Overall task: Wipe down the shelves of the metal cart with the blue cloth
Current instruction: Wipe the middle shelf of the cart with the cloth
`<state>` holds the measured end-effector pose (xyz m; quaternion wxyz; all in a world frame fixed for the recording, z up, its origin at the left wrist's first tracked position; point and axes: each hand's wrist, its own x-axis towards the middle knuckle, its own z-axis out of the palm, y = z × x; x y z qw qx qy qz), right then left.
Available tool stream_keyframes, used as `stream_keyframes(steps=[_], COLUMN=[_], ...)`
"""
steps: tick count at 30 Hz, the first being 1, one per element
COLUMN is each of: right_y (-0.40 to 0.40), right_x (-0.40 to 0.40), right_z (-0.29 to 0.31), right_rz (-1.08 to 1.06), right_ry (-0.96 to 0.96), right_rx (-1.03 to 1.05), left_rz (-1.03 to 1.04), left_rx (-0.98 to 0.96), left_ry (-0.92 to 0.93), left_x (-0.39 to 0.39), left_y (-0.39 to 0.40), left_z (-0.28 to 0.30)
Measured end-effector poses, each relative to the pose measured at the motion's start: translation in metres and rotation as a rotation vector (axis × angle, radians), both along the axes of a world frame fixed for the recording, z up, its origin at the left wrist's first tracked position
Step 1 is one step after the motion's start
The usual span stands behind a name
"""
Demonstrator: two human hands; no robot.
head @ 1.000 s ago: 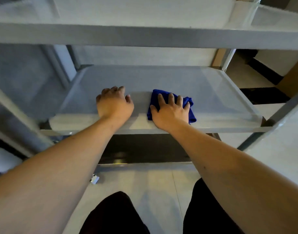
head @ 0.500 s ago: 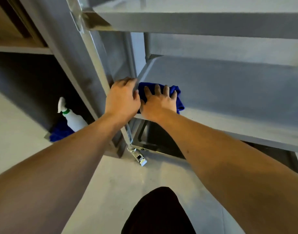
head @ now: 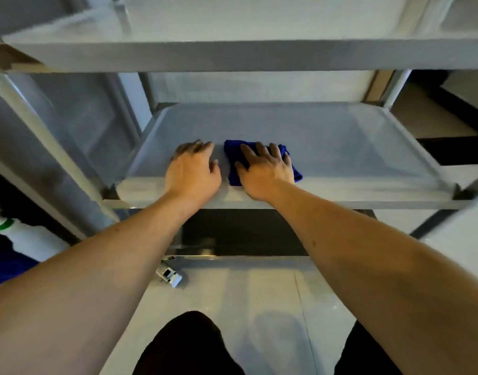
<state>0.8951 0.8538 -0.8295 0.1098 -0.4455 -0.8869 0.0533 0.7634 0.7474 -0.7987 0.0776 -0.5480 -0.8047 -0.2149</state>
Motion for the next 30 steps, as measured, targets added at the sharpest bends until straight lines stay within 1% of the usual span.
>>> stream_keyframes(steps=[5, 8, 10, 15, 17, 20, 27, 30], right_y=[0.03, 0.039, 0.046, 0.073, 0.084, 0.096, 0.138, 0.146], right_x=[0.095, 0.14, 0.17, 0.234, 0.238, 0.224, 0.204, 0.185], right_z=[0.003, 0.005, 0.004, 0.007, 0.008, 0.007, 0.017, 0.018], right_rz=[-0.209, -0.309, -0.372, -0.545, -0.582, -0.603, -0.649, -0.677], right_ry=[-0.023, -0.026, -0.04, -0.078, -0.073, -0.051, -0.055, -0.088], right_rx=[-0.005, -0.009, -0.017, -0.06, -0.095, -0.111, -0.108, -0.137], left_rz=[-0.155, -0.243, -0.267, -0.295, -0.281, -0.229, -0.047, 0.053], left_rx=[-0.061, -0.138, -0.187, -0.225, -0.229, -0.252, -0.255, -0.23], left_ry=[0.012, 0.092, 0.141, 0.151, 0.141, 0.144, 0.165, 0.105], left_x=[0.067, 0.102, 0.12, 0.141, 0.136, 0.117, 0.04, 0.016], left_y=[0.049, 0.071, 0.085, 0.107, 0.107, 0.102, 0.073, 0.055], left_z=[-0.001, -0.004, -0.006, -0.014, -0.018, -0.022, -0.025, -0.028])
